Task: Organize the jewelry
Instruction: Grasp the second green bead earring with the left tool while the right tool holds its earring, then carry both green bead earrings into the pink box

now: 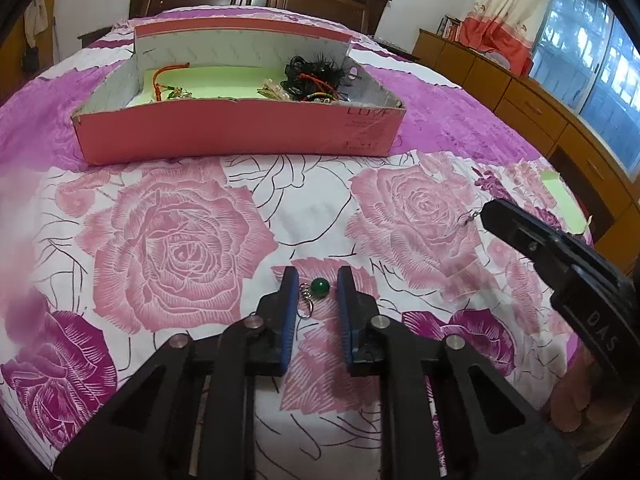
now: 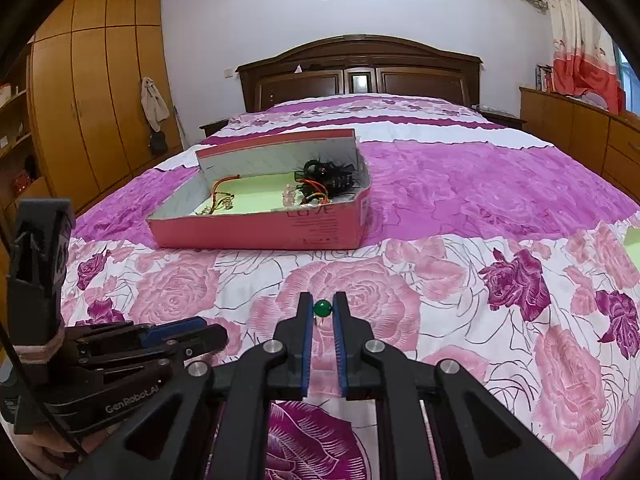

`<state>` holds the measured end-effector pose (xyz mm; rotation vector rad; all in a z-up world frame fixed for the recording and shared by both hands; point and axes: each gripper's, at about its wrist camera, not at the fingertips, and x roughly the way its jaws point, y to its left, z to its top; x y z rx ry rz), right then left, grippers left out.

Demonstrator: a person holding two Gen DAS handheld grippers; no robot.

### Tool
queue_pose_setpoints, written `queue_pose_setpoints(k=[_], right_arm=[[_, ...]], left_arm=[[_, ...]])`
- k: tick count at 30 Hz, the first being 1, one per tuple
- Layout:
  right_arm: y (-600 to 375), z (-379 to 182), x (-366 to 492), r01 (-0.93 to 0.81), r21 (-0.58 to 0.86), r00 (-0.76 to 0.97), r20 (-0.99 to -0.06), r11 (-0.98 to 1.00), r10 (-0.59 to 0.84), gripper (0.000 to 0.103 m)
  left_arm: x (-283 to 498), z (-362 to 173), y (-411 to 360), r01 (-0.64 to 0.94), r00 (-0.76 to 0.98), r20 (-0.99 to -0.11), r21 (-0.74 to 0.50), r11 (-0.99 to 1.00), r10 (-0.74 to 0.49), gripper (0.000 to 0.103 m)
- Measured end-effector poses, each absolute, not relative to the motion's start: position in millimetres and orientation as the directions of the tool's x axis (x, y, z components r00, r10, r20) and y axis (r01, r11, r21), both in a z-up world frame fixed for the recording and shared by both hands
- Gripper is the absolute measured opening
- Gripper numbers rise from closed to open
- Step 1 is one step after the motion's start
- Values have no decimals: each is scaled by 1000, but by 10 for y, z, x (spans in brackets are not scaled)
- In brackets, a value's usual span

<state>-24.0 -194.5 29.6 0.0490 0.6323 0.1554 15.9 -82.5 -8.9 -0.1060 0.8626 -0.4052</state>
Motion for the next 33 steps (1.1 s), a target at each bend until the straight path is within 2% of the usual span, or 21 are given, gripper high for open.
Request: queue_pose_setpoints(k=[10,33], right_arm=[[-1991,275,-257,-124,101,797,-583,987,159,11],[-1967,435,-268,-132,94,820,-549,987,162,11]], left_arm=[[158,-110,-846,302,593,-715,-229,925,-371,7],[148,295,-613,256,720,-620,-180,950,-311,7]])
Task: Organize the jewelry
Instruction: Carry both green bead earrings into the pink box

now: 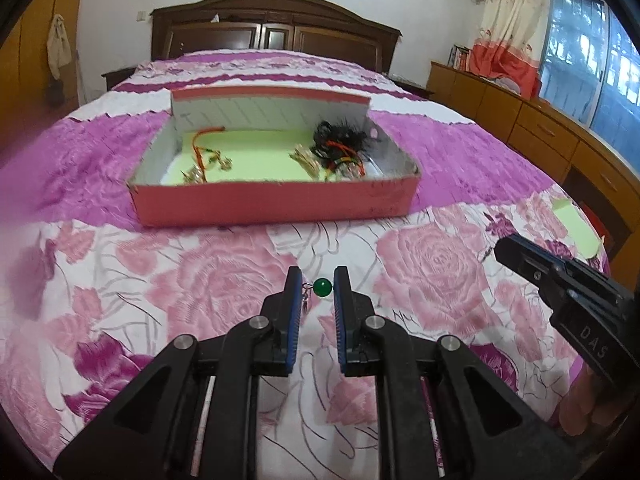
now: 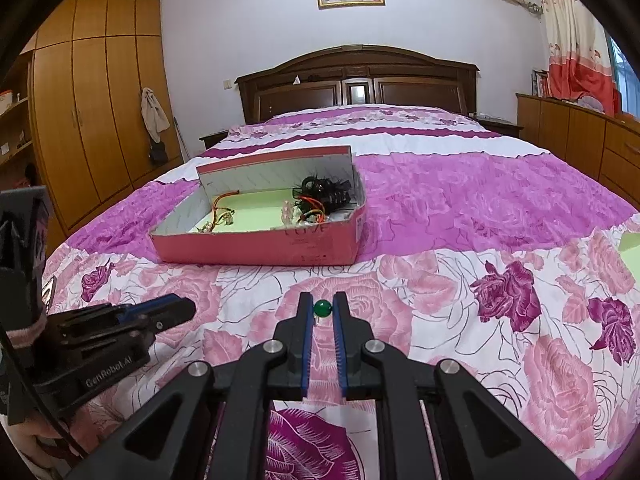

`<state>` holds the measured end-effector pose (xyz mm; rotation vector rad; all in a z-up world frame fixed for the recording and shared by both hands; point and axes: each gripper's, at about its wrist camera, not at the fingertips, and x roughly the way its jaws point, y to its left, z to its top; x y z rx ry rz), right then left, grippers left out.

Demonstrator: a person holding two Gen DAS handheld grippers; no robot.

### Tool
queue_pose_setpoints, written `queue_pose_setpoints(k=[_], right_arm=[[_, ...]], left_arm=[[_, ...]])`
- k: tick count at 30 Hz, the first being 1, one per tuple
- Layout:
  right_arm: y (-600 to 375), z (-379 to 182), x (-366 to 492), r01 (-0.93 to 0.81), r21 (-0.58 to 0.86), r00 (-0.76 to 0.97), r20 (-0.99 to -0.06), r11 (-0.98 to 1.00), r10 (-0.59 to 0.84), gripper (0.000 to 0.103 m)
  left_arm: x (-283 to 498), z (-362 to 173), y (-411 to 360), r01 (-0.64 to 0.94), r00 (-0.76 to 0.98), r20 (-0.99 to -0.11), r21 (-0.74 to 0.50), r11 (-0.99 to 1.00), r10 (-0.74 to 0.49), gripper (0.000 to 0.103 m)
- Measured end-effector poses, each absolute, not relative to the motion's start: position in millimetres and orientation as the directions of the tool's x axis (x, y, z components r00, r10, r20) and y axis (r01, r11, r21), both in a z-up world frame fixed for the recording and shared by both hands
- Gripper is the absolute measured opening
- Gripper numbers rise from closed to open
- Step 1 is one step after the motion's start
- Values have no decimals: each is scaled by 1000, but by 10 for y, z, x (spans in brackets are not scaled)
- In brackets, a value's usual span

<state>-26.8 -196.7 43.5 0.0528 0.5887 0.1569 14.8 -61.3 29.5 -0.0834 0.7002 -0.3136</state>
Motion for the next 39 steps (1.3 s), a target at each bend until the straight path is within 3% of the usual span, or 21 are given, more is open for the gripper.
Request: queue_pose_setpoints(k=[22,39], right_arm=[[-1802,676,-29,-166,95,842,-505,982,191,11],[-1533,780,501,-206,81,849,-481,975,219,11]], left_arm=[[507,618,-327,179,795,-555,-171,969,-245,7],[1021,603,-247,162,801,-558,-145,976,-216,7]])
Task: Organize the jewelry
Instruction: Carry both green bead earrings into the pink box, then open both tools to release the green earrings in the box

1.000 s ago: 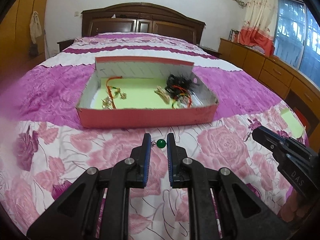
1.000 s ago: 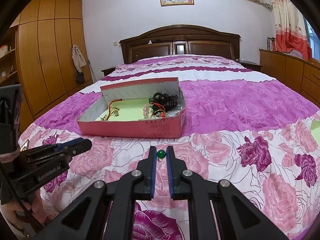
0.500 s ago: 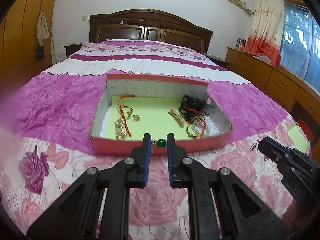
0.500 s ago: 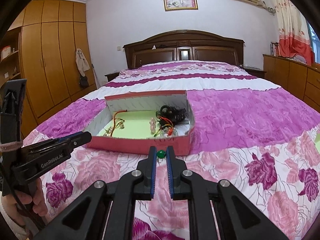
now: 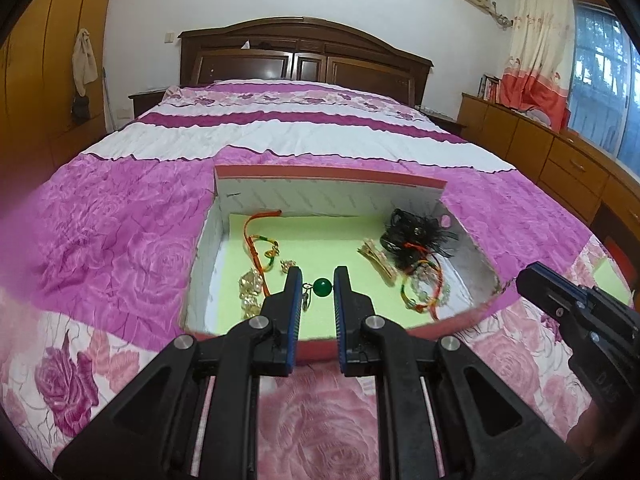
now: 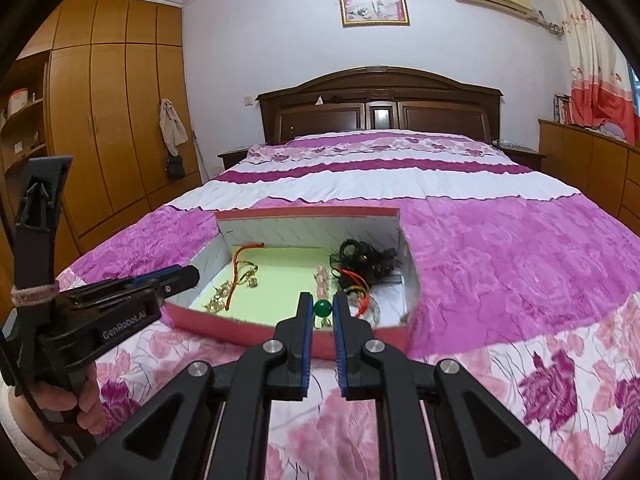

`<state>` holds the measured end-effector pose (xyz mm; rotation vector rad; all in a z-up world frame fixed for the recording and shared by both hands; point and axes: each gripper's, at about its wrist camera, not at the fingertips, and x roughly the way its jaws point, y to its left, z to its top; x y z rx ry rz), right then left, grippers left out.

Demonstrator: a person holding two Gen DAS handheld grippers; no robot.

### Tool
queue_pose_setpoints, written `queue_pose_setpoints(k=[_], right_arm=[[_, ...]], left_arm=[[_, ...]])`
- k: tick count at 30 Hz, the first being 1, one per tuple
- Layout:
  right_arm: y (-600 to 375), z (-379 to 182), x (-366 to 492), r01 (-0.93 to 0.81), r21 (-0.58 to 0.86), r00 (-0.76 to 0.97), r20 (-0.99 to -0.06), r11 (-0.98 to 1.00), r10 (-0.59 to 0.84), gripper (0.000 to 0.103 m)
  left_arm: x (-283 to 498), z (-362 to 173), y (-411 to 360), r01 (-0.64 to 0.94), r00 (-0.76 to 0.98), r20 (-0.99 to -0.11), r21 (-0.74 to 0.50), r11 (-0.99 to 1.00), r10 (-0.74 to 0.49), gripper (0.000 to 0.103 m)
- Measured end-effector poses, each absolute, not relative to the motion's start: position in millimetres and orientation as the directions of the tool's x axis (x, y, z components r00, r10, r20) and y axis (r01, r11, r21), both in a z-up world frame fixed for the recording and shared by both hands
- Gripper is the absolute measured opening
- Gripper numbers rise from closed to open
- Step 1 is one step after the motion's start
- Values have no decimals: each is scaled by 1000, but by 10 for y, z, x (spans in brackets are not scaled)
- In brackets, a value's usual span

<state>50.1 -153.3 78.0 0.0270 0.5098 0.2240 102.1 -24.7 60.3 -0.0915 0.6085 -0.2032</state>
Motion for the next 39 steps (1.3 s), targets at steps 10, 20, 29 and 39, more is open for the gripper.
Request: queue_pose_setpoints(k=[10,20,29,39], right_arm=[[-1497,651,933,-180,68,851,-490,981,190,11],[-1562,341,1339,-121,75,813,-564,990,142,11],[-1574,186,1448,-103,79,787,-603,992,130,12],[-1557,213,1437,-109,80,790,-597,991,136,28]], left_arm=[[1319,462,-201,118,813,-559,-118,986,-165,7],[1577,208,-133,70,784,-605,-132,989,-137,7],[1646,85,-115,50,755,-644,-132,990,-124,8],[1594,144,-110,62,756,-640,-143,988,-140,19]])
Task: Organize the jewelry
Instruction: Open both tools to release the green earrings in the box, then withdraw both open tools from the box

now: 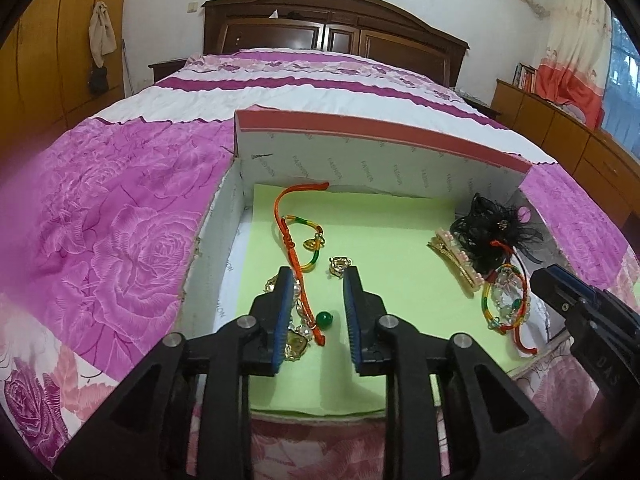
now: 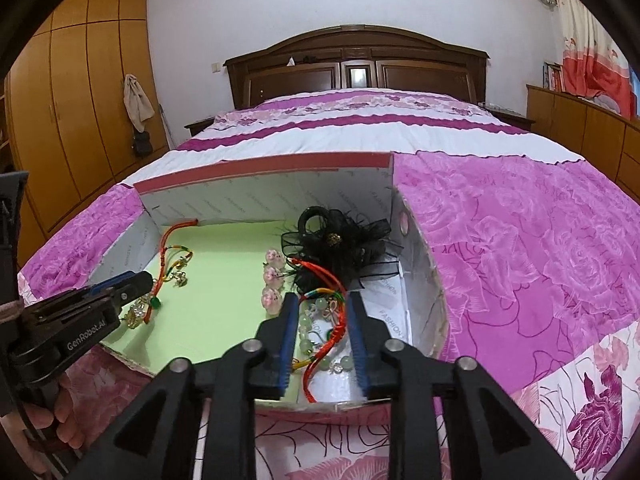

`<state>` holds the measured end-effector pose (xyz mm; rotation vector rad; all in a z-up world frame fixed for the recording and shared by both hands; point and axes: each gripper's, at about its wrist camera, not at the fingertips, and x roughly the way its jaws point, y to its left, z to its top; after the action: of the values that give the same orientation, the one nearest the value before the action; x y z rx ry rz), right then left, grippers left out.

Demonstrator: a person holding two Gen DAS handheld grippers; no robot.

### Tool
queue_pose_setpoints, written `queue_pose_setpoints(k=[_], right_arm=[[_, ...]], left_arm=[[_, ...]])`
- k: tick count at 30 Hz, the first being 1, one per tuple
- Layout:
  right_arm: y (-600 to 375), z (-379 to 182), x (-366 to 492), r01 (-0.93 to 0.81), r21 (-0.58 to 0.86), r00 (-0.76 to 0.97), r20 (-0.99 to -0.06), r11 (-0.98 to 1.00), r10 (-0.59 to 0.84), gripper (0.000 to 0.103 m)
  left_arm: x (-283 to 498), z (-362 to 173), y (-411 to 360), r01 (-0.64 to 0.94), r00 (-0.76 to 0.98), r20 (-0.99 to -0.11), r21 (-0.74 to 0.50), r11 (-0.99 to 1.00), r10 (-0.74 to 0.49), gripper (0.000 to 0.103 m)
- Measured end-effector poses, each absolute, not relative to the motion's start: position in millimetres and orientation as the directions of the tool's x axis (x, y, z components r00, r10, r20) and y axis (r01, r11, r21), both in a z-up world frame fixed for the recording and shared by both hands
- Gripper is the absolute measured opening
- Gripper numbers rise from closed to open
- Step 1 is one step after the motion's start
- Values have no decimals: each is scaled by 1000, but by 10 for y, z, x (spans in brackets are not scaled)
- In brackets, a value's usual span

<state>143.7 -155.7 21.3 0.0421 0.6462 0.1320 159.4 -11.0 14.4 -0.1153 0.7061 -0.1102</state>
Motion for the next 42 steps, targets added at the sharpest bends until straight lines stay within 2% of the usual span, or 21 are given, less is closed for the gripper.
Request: queue_pose_setpoints(k=[10,13,15,18,29,42], right_arm=[[-1616,371,1281,-106,112,807,-570,988,151,28],[-1609,440,1192,-114,120,814,-557,986,162,30],[-1601,478,1130,-122,122,818,-549,985,169,34],[-1588,530,1026,-128,126,825,-537,984,176,41],[-1621,614,619,-129,129,839,-515,983,177,58],[-1669,561,217,-121,132,837,-520,984,172,66]], left_arm=[[1395,301,-52,61,768,-622,-167,984,-153,28],[1291,357,-49,66,775,-614,-163,984,-154,37],[1209,392,-49,65,781,-606,-160,985,-150,45],[1107,427,-53,66,784,-603,-152,986,-145,50],[760,479,-37,69,801,-583,-137,988,-136,56],[483,352,-73,79,782,-608,-125,989,-139,57]])
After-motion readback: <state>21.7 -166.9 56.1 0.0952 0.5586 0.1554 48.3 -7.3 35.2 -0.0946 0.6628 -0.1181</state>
